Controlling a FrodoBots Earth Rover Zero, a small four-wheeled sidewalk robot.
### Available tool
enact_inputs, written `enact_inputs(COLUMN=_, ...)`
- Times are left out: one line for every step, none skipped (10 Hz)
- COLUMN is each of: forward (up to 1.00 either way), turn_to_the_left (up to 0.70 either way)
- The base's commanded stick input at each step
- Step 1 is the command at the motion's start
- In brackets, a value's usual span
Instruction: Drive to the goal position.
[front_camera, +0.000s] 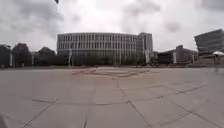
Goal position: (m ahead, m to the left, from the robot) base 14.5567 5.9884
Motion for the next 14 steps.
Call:
enact_inputs(forward=0.60, turn_to_the_left=0.00)
enact_inputs(forward=0.60, turn_to_the_left=0.00)
enact_inputs(forward=0.60, turn_to_the_left=0.00)
enact_inputs(forward=0.60, turn_to_the_left=0.00)
enact_inputs(forward=0.60, turn_to_the_left=0.00)
enact_inputs(forward=0.60, turn_to_the_left=0.00)
enact_inputs(forward=0.60, turn_to_the_left=0.00)
enact_inputs(forward=0.60, turn_to_the_left=0.00)
enact_inputs(forward=0.60, turn_to_the_left=0.00)
enact_inputs(forward=0.60, turn_to_the_left=0.00)
enact_inputs(forward=0.60, turn_to_the_left=0.00)
enact_inputs(forward=0.60, turn_to_the_left=0.00)
enact_inputs(forward=0.60, turn_to_the_left=0.00)
enact_inputs(forward=0.60, turn_to_the_left=0.00)
